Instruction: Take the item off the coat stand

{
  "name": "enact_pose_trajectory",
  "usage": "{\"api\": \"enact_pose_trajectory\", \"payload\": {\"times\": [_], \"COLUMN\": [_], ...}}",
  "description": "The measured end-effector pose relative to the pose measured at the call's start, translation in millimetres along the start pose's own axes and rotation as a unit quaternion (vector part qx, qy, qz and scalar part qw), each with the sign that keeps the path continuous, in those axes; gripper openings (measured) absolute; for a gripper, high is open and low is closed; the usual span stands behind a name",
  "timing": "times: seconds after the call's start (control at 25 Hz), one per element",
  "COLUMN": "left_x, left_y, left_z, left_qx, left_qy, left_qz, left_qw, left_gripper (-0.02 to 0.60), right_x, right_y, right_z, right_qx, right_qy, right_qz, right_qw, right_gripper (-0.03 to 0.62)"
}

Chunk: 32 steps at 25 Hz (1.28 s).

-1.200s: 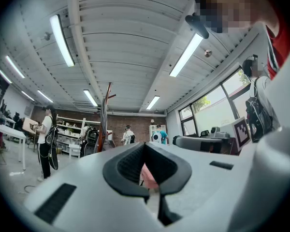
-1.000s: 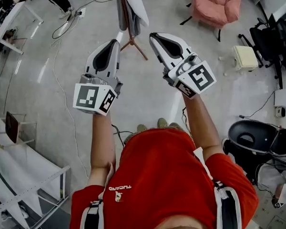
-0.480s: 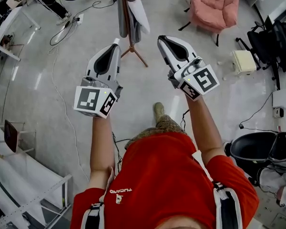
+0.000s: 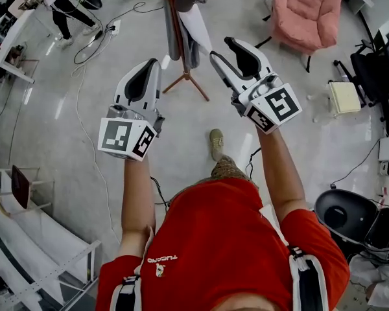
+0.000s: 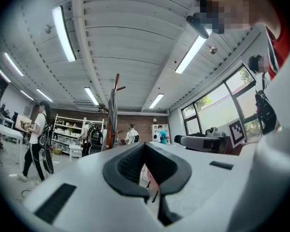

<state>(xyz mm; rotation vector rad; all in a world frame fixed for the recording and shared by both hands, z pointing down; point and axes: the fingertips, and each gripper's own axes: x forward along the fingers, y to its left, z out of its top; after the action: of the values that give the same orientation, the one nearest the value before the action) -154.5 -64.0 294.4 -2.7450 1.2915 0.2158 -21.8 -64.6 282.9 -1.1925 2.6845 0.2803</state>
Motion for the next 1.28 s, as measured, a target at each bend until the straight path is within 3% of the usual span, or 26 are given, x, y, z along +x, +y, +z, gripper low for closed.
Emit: {"api": "enact_pose_trajectory", "payload": {"times": [0.64,1.0,1.28], "left_x": [201,255,276], "left_y": [103,155,184], "left_z": [-23,-34,-41], "left_qx": [0.018,0.025,0.017], "left_qy": [0.009,0.020,0.018], "left_qz": [0.080,0.083,0.076], "left_qw": [0.9966,0.9960,0.9968], "left_gripper": [0.009,0.009,0.009], "right_x": [151,223,265], "right_y": [-220,-268,-274], "right_z": [-61,-102,-133], "right_qx": [0.008,0.005,0.014], "right_qy": [0.023,0.065,0.100], "right_qz": [0.068,0.084,0.104], "right_qw": [0.997,0.994,0.989], "right_gripper": [0.238,0.264,0.276]}}
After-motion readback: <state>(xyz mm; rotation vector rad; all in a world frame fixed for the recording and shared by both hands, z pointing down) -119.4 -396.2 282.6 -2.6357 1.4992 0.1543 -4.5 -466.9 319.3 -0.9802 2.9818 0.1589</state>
